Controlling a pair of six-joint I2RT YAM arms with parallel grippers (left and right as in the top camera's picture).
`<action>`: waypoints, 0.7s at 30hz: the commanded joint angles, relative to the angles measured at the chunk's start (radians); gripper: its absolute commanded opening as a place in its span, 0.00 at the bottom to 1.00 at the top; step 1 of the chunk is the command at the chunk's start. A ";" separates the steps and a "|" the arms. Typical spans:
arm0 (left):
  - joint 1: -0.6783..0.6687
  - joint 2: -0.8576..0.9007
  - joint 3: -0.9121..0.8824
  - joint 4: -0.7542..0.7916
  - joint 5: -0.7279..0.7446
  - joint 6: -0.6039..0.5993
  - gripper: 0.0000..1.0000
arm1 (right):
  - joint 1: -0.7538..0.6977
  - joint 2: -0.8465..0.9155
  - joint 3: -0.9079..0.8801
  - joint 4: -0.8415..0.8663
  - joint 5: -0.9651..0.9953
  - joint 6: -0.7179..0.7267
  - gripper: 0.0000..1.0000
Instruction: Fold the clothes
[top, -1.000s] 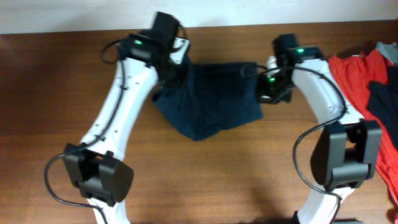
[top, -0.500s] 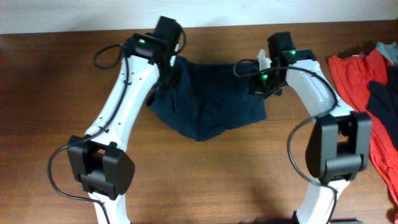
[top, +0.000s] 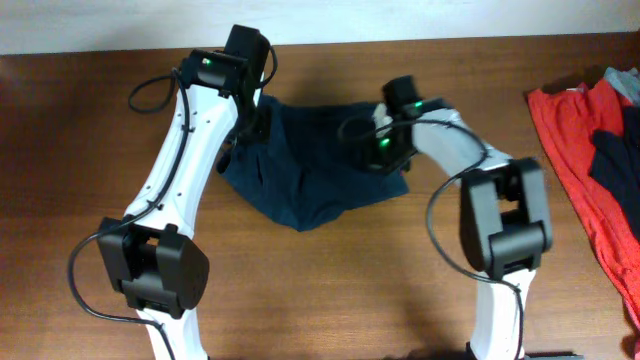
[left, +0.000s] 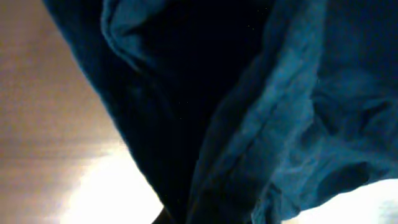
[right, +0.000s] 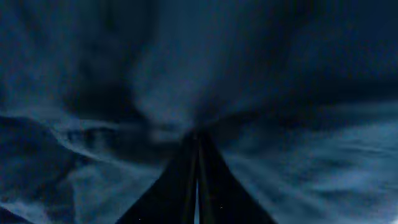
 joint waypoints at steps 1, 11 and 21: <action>0.055 -0.003 0.020 -0.041 -0.027 0.013 0.01 | 0.068 0.029 -0.049 -0.002 0.020 0.159 0.04; 0.172 -0.006 0.214 -0.090 -0.014 0.013 0.01 | 0.280 0.028 -0.067 -0.052 -0.134 0.287 0.04; 0.082 0.005 0.250 -0.127 0.007 0.022 0.01 | 0.360 -0.039 -0.067 -0.079 -0.060 0.298 0.04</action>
